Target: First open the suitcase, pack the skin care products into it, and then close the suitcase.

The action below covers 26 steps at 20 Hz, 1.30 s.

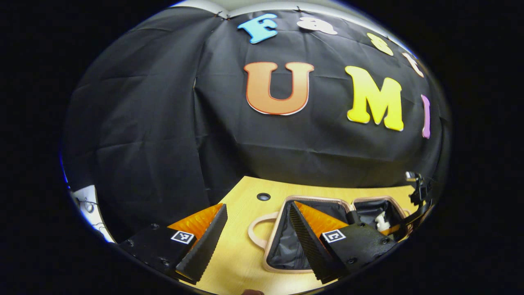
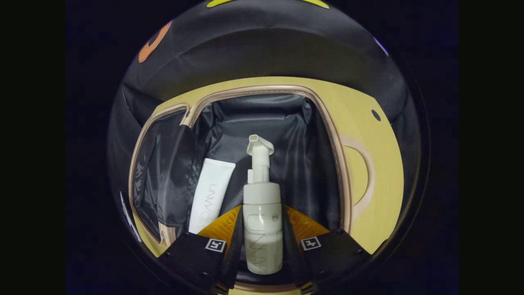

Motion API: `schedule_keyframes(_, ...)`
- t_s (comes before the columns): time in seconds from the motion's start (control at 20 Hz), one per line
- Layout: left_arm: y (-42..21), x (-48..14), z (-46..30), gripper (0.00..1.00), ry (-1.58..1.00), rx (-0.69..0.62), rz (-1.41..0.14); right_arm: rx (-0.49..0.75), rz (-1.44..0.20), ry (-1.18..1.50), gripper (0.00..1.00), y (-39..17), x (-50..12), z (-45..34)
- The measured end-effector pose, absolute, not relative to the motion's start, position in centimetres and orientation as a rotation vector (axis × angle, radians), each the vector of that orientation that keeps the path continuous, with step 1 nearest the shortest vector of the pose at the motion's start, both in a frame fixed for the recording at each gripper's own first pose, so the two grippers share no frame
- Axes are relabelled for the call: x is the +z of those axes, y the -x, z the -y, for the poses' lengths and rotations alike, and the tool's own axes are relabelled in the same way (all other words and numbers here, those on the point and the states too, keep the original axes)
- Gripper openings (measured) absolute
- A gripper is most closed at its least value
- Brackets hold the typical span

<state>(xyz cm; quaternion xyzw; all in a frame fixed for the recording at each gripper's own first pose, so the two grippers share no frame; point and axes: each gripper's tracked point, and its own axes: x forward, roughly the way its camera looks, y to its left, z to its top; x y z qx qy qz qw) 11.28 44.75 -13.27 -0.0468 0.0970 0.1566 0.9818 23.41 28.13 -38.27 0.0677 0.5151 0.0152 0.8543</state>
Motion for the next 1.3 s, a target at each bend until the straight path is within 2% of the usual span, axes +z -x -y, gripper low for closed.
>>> schedule_keyframes(0.15, -12.2, -13.0, -46.9, 0.97, 0.177, 0.331, -0.179, 0.084, -1.054, -0.217, 0.55, -23.7, -37.2, -29.3)
schedule_keyframes(0.3, -12.6, -14.8, -48.2, 0.96, 0.238, 0.326, -0.199, 0.115, -0.945, -0.233, 0.75, -24.6, -32.9, -29.0)
schedule_keyframes(0.45, -14.1, -17.7, -49.6, 0.97, 0.319, 0.343, -0.266, 0.139, -0.776, -0.201, 0.82, -24.5, -26.6, -27.6)
schedule_keyframes(0.6, -14.5, -22.4, -49.4, 0.98, 0.484, 0.319, -0.352, 0.14, -0.62, -0.107, 0.81, -22.4, -19.1, -24.6)
schedule_keyframes(0.65, -14.7, -23.8, -49.1, 0.98, 0.532, 0.314, -0.372, 0.131, -0.574, -0.083, 0.77, -21.6, -16.9, -23.6)
schedule_keyframes(0.75, -15.6, -25.8, -48.5, 0.98, 0.639, 0.292, -0.403, 0.125, -0.505, -0.066, 0.82, -19.1, -13.2, -22.2)
schedule_keyframes(0.85, -16.4, -27.2, -48.1, 0.98, 0.772, 0.269, -0.424, 0.109, -0.474, -0.058, 0.77, -16.5, -10.7, -20.8)
schedule_keyframes(0.9, -16.7, -27.8, -48.1, 0.98, 0.83, 0.266, -0.428, 0.106, -0.465, -0.061, 0.82, -15.2, -9.7, -20.5)
schedule_keyframes(0.95, -16.9, -28.6, -48.1, 0.98, 0.88, 0.262, -0.435, 0.099, -0.454, -0.057, 0.77, -13.9, -8.8, -19.8)
schedule_keyframes(1.15, -17.5, -31.0, -45.8, 0.95, 1.036, 0.199, -0.5, -0.004, -0.341, -0.019, 0.81, -10.5, -3.9, -15.8)
schedule_keyframes(1.2, -18.0, -31.0, -46.1, 0.9, 1.065, 0.207, -0.478, -0.029, -0.312, -0.006, 0.81, -9.7, -2.5, -15.1)
schedule_keyframes(1.25, -18.4, -30.7, -45.9, 0.97, 1.088, 0.198, -0.466, -0.054, -0.291, 0.007, 0.81, -8.7, -1.4, -13.9)
schedule_keyframes(1.3, -18.5, -31.0, -45.5, 0.7, 1.089, 0.193, -0.475, -0.066, -0.284, 0.012, 0.81, -8.0, -0.9, -13.2)
